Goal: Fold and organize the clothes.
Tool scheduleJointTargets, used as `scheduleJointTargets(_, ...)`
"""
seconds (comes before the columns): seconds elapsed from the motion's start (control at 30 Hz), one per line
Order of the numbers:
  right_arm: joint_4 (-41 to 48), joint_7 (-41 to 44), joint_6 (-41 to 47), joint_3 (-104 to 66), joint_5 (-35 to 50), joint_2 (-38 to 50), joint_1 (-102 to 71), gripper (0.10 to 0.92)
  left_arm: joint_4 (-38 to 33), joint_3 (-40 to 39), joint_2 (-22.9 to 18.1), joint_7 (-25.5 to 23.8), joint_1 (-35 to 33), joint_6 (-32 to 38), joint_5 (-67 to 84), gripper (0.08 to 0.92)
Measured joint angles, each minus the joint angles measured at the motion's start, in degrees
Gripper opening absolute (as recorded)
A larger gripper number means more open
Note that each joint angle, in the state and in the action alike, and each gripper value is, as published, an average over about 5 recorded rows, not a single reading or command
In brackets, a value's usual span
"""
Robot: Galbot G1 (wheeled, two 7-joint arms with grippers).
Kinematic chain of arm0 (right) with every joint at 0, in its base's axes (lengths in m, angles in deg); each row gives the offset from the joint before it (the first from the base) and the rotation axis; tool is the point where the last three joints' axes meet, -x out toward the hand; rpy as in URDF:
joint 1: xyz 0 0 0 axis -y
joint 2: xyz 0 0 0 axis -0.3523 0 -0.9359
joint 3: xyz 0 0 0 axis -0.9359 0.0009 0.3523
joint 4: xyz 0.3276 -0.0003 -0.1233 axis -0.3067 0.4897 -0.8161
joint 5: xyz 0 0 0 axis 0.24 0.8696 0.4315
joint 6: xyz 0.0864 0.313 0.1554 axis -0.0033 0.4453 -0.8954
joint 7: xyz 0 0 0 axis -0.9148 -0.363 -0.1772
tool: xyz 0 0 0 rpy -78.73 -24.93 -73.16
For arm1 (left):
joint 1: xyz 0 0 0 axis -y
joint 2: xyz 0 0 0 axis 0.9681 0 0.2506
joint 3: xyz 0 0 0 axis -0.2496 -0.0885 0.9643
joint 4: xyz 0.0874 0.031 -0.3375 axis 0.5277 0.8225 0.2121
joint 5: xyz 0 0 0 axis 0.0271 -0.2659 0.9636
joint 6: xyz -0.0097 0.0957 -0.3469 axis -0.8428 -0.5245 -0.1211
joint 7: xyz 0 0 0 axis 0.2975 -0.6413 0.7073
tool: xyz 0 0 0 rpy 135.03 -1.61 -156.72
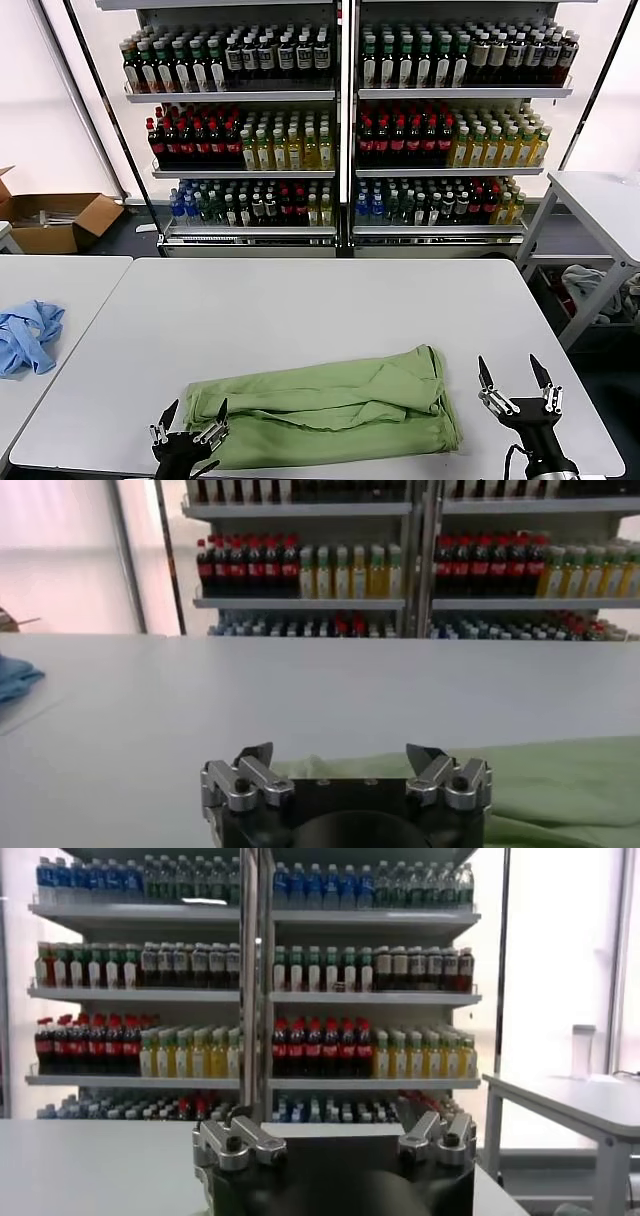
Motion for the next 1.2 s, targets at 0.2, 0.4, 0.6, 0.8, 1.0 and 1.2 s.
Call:
scheduleJointTargets(0.2, 1.0, 1.2, -0.2, -1.1, 3.4, -0.2, -0.2, 0.823, 3.9, -0.6, -1.3, 0.1, 2.4, 1.4, 1.8, 0.823)
scheduleJointTargets(0.4, 1.5, 1.8, 0.5, -1.3, 5.4, -0.6, 0.0, 0.823, 7.3, -0.7, -2.8, 0.3, 4.7, 2.1, 4.1, 0.823)
scheduleJointTargets(0.6, 1.7, 2.2, 1.1, -1.9, 6.8, -0.6, 0.4, 0.823, 9.2, -1.0, -3.8, 0.7, 5.8, 2.8, 6.5, 0.817)
scheduleJointTargets(0.8, 1.7, 2.5, 1.5, -1.9, 7.4, -0.6, 0.8, 0.823, 10.7, -1.0, -4.3, 1.3, 6.2, 3.8, 8.0, 0.705)
scheduleJointTargets(1.0, 1.8, 2.5, 1.8, -1.8, 7.8, -0.6, 1.3, 0.823, 10.9, -1.8, -4.9, 1.2, 6.0, 4.8, 8.3, 0.533)
scheduleJointTargets(1.2, 1.8, 2.5, 1.8, -1.7, 7.7, -0.9, 1.4, 0.823, 10.7, -3.5, -5.5, 0.6, 6.0, 5.7, 7.7, 0.36)
